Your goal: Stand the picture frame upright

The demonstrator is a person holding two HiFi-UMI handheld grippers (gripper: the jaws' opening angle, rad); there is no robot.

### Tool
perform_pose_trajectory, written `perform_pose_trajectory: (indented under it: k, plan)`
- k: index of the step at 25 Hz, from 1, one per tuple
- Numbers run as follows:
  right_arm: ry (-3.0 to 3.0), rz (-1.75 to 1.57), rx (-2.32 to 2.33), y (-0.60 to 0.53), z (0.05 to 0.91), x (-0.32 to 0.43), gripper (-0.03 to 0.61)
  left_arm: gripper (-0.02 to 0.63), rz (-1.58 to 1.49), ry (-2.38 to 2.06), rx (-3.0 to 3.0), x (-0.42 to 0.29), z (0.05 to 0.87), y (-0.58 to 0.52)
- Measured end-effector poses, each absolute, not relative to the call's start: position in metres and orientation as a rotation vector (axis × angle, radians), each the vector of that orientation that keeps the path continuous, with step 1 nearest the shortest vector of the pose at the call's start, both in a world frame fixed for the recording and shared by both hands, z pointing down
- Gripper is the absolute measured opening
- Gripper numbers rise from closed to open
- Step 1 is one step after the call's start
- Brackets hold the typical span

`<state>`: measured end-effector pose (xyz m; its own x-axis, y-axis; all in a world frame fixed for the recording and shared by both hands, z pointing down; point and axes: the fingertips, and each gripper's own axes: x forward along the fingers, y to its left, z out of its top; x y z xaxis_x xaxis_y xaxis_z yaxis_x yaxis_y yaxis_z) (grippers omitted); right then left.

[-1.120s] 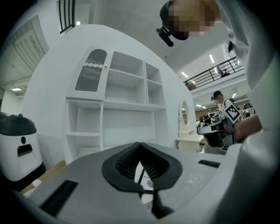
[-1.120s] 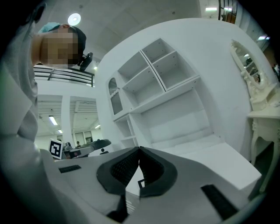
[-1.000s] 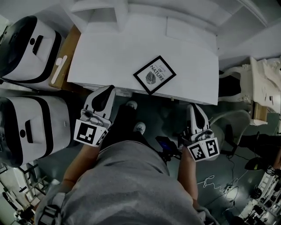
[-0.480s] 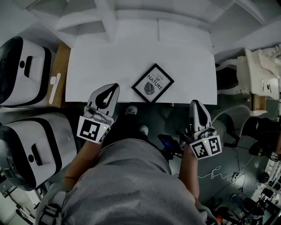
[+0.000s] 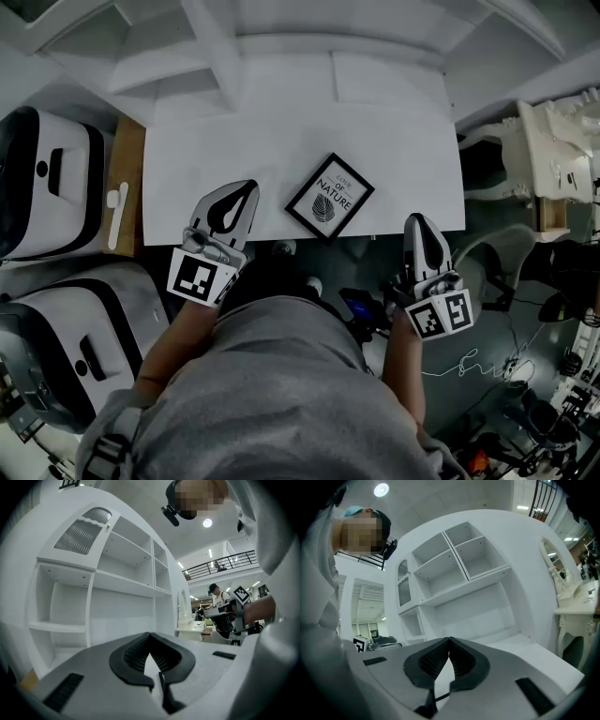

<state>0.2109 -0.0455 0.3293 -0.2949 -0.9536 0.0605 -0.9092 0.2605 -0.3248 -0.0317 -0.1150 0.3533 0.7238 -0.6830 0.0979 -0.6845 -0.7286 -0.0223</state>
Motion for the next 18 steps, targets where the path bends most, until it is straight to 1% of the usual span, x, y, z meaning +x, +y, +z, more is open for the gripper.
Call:
perform_pose_trajectory:
  k: [18]
  plan:
    - [2.321,-0.447,-1.846,-0.06,0.33,0.202,0.026,0.006,0.143,-1.072,2.92,-0.039,0.36,-0.143]
